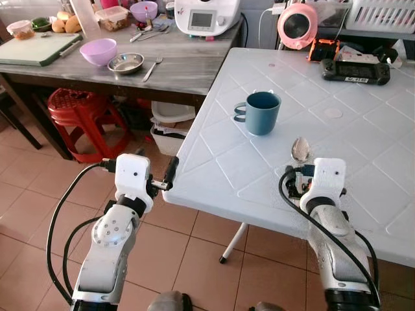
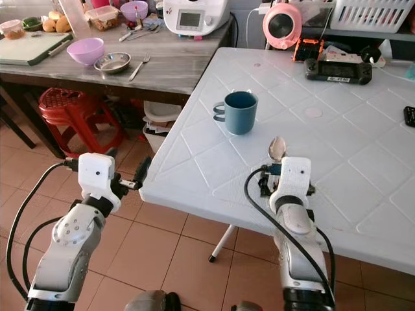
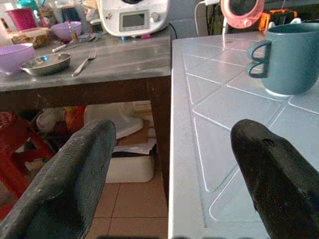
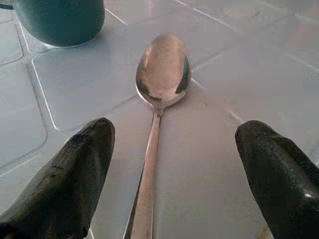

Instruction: Setting the table

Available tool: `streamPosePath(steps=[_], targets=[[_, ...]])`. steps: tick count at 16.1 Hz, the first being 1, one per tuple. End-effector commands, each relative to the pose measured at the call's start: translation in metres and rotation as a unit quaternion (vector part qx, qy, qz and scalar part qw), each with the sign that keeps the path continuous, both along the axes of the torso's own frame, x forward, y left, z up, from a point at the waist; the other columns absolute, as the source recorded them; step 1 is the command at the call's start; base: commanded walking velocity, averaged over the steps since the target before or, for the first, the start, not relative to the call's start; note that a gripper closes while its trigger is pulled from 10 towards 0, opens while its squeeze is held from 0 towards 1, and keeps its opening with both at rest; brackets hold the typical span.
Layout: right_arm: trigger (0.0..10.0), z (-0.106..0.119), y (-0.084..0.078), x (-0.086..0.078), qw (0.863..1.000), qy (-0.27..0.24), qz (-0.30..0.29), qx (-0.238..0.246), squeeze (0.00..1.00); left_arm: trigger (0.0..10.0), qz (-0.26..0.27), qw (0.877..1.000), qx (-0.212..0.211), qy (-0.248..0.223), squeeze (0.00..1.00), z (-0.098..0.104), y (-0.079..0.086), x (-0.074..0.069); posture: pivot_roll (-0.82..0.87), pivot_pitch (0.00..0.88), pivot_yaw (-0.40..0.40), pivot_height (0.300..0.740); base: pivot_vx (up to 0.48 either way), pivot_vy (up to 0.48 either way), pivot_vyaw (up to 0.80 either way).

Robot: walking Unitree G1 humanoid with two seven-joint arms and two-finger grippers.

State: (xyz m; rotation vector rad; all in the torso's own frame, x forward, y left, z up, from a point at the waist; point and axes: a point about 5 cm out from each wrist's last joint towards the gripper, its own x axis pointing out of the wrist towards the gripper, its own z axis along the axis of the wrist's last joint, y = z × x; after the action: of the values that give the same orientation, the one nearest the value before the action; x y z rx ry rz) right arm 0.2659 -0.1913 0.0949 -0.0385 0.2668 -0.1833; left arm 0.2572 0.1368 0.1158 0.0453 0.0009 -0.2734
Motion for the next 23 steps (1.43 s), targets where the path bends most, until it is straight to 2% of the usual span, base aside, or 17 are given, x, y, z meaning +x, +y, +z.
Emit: streamPosePath(steps=[1,3,6,7,8,9,11,12,17,18,19,20,23], targets=[[10.0,0.002,0.002,0.002,1.000,-0.001,0.000,0.005,0.00,10.0,-0.002,1.000,0.004,-0.001,0.00,0.003,0.001,-0.001,0.01,0.030,0.086,0.740,0.000,0.000,0.00],[10.0,0.006,-0.002,0.012,1.000,0.001,-0.003,0.021,0.00,10.0,-0.004,1.000,0.005,0.001,0.00,0.003,0.002,-0.002,0.02,0.033,0.084,0.740,0.000,0.000,0.00],[10.0,0.006,-0.006,0.018,0.999,0.018,0.003,0.051,0.00,10.0,-0.004,1.000,0.008,0.006,0.00,0.002,0.004,-0.003,0.03,0.041,0.078,0.740,0.000,0.000,0.00],[8.0,0.003,-0.004,0.019,0.998,0.030,0.008,0.061,0.00,10.0,-0.005,1.000,0.008,0.011,0.00,0.001,0.004,-0.005,0.03,0.047,0.077,0.740,0.000,0.000,0.00],[5.0,0.001,-0.002,0.020,0.997,0.039,0.014,0.069,0.00,10.0,-0.008,1.000,0.008,0.016,0.00,0.000,0.003,-0.007,0.03,0.049,0.077,0.740,0.000,0.000,0.00],[3.2,-0.003,0.003,0.018,0.995,0.055,0.031,0.076,0.00,10.0,-0.010,1.000,0.007,0.017,0.00,0.000,0.003,-0.008,0.03,0.053,0.079,0.740,0.000,0.000,0.00],[2.4,-0.007,0.006,0.015,0.994,0.071,0.037,0.075,0.00,10.0,-0.011,1.000,0.008,0.019,0.00,0.000,0.003,-0.009,0.03,0.055,0.081,0.740,0.000,0.000,0.00],[0.0,-0.010,0.008,0.013,0.993,0.080,0.045,0.078,0.00,10.0,-0.012,1.000,0.009,0.021,0.00,0.000,0.003,-0.008,0.03,0.055,0.082,0.740,0.000,0.000,0.00],[0.0,-0.017,0.012,0.006,0.988,0.112,0.054,0.087,0.00,10.0,-0.018,0.999,0.009,0.025,0.00,-0.001,0.002,-0.008,0.03,0.056,0.080,0.740,0.000,0.000,0.00],[0.7,-0.018,0.012,0.004,0.988,0.115,0.055,0.091,0.00,10.0,-0.019,0.999,0.008,0.026,0.00,-0.001,0.001,-0.009,0.03,0.057,0.079,0.740,0.000,0.000,0.00],[0.6,-0.018,0.012,0.004,0.988,0.116,0.057,0.089,0.00,10.0,-0.019,0.999,0.008,0.027,0.00,-0.001,0.001,-0.009,0.03,0.058,0.079,0.740,0.000,0.000,0.00],[0.0,-0.019,0.011,0.002,0.987,0.121,0.058,0.088,0.00,10.0,-0.020,0.999,0.009,0.028,0.00,-0.001,0.002,-0.009,0.03,0.057,0.079,0.740,0.000,0.000,0.00],[0.0,-0.023,0.010,-0.001,0.985,0.133,0.056,0.094,0.00,10.0,-0.022,0.999,0.012,0.028,0.00,-0.001,0.003,-0.008,0.02,0.055,0.081,0.740,0.000,0.000,0.00]])
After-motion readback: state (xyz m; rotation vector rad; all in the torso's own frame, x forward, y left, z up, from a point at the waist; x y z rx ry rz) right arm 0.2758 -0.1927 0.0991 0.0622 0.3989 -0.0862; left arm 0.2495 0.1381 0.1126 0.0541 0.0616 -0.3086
